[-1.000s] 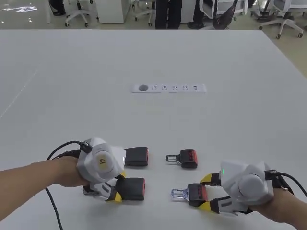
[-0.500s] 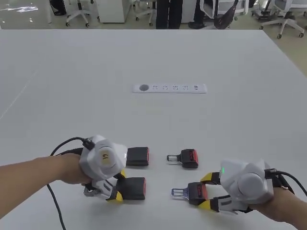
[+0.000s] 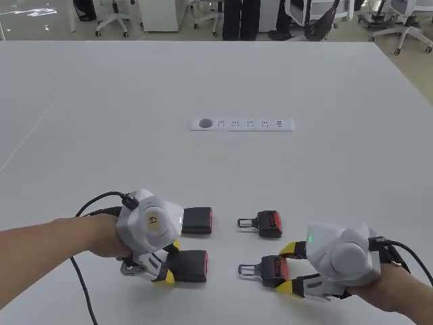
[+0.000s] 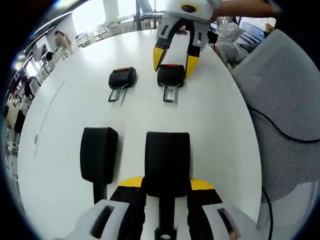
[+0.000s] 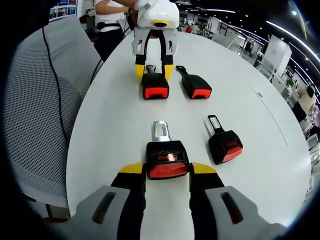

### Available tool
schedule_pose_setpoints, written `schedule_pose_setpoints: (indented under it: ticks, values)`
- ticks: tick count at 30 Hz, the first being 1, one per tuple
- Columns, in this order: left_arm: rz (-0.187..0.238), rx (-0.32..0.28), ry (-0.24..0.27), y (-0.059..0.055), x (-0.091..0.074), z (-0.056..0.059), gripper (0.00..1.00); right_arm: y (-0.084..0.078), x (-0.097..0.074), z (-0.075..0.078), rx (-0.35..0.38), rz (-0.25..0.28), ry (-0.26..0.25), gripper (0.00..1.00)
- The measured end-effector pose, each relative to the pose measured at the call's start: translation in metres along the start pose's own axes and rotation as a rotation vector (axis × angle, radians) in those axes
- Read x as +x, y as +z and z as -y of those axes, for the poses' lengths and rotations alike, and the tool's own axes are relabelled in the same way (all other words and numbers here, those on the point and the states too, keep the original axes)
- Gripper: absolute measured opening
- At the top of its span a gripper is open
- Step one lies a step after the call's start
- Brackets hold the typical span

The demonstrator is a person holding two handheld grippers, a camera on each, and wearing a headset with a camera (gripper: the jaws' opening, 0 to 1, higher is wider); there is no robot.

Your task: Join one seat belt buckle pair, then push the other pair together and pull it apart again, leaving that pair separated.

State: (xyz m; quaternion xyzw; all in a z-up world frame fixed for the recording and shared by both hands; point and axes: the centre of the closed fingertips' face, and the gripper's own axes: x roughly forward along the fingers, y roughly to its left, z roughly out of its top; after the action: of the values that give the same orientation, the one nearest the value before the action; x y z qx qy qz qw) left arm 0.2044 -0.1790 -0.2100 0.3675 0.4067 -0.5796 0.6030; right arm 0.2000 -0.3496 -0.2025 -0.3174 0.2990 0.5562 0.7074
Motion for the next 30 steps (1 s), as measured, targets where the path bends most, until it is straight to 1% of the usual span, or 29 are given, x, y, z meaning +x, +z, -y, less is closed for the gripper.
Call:
schedule_pose_setpoints:
  ticks: [13, 18, 22, 30]
  values:
    - [-0.003, 0.0, 0.001, 0.001, 0.001, 0.002, 0.32, 0.015, 0.011, -0.003, -0.018, 0.011, 0.012, 0.32]
    - [-0.008, -0.002, 0.001, 0.001, 0.001, 0.002, 0.32, 0.021, 0.016, -0.003, -0.016, 0.017, 0.016, 0.32]
    - [-0.014, -0.003, 0.002, 0.002, 0.0, 0.003, 0.32, 0.026, 0.021, -0.007, -0.018, 0.02, 0.019, 0.32]
    - [-0.022, -0.007, 0.003, 0.002, 0.0, 0.004, 0.32, 0.033, 0.026, -0.007, -0.02, 0.023, 0.021, 0.32]
